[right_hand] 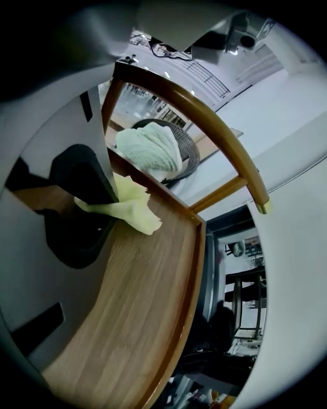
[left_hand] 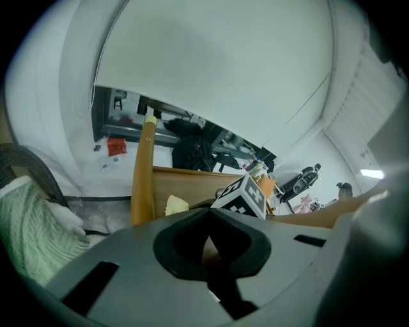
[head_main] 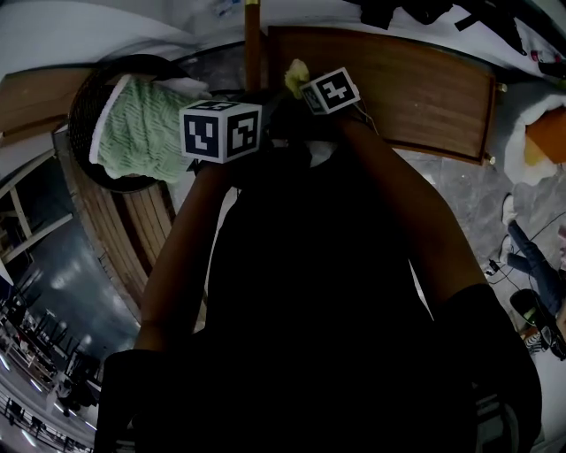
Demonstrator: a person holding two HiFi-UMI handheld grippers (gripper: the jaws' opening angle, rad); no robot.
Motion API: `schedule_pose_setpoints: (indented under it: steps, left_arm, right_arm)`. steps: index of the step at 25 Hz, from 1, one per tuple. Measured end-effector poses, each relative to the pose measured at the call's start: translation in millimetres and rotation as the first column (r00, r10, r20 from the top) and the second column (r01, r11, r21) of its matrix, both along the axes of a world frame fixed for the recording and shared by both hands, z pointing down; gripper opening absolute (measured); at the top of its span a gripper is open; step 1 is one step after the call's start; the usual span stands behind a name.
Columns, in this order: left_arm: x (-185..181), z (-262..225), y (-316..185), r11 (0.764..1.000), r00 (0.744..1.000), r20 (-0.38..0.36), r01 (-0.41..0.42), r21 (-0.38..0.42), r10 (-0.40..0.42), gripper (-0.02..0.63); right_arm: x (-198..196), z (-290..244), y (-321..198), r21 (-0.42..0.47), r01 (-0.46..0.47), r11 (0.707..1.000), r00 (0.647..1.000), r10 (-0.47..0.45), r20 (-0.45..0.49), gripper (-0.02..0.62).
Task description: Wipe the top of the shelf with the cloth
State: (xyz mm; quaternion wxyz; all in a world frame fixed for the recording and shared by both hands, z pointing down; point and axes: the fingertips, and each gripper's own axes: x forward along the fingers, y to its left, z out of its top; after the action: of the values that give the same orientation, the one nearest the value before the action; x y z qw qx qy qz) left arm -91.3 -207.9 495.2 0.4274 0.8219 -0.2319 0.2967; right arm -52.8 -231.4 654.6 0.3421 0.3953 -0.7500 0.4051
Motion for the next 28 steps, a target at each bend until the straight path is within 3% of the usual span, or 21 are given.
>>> schedule_pose_setpoints:
  steps: [5, 21, 28]
  left_arm:
    - [38.0, 3.2, 7.4, 1.0, 1.0, -0.016, 0.013, -0.029, -0.013, 0.011]
    - [189.3, 25.4, 61.8, 0.989, 0.99, -0.018, -0.141, -0.032, 0.141, 0.011]
    - [232.6, 31.6, 71.2, 0.984, 0.985, -0.026, -0.173, -0.031, 0.172, 0.011]
  right_arm:
    - [51.4, 2.4, 19.9, -0.029, -0.014, 0.999, 1.0, 0.013, -0.026, 0.046]
    - [230.0, -1.4, 73.5, -0.031, -0.128, 0.991, 0.99, 0.125, -0.068, 0.046]
    - [293.1, -5.7, 93.8, -0.034, -0.191, 0.981, 0.978, 0.187, -0.098, 0.046]
